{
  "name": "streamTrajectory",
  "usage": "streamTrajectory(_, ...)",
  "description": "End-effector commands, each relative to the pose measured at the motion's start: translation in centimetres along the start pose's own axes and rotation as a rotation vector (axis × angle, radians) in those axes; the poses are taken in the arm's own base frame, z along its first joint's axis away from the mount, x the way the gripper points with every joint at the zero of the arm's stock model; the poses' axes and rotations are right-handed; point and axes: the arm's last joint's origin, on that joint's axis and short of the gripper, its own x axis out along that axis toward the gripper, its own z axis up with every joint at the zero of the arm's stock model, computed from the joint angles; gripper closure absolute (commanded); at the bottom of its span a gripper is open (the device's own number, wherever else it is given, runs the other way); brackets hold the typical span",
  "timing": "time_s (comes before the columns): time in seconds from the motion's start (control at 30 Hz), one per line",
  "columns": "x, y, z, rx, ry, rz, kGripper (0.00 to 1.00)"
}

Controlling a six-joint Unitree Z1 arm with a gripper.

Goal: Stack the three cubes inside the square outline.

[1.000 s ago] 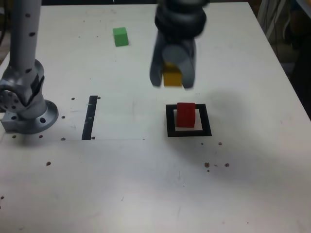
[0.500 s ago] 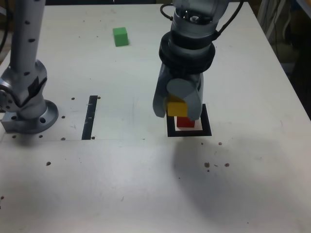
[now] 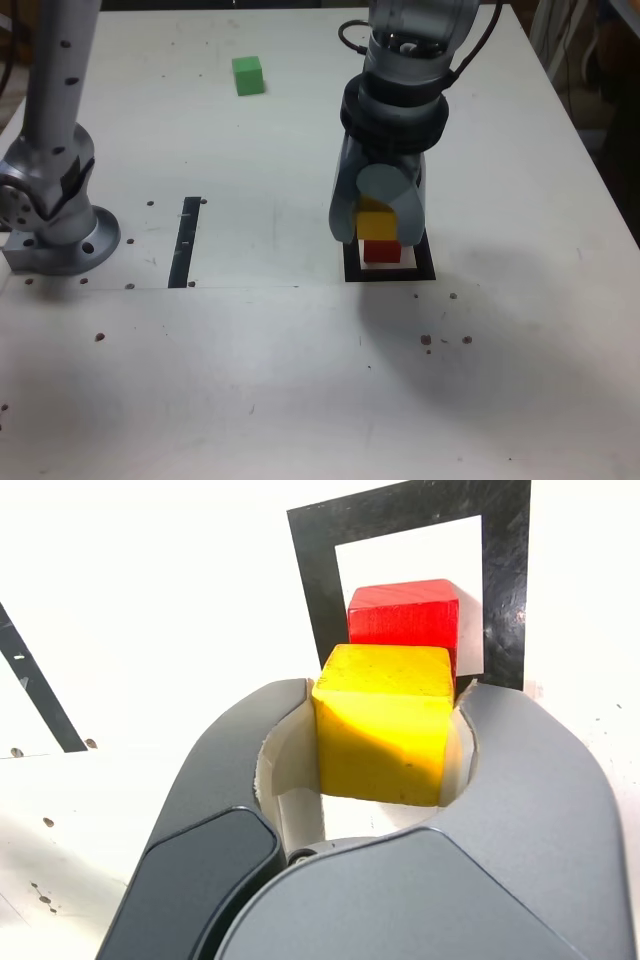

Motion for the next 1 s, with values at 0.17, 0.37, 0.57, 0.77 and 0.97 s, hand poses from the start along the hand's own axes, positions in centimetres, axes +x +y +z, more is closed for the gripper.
streamTrajectory(0.17, 0.3, 0.2, 0.2, -0.002, 0.003, 0.016, 0.82)
streamTrajectory(0.37, 0.6, 0.4, 0.5, 0.003, 0.008, 0.019, 0.78)
streamTrajectory(0.57, 0.9, 0.6, 0.8, 0.011, 0.012, 0.020, 0.70)
streamTrajectory(0.77, 1.4, 1.0, 1.3, 0.020, 0.022, 0.008, 0.44)
streamTrajectory(0.97, 1.8, 1.2, 1.4, 0.027, 0.029, 0.004, 0.21)
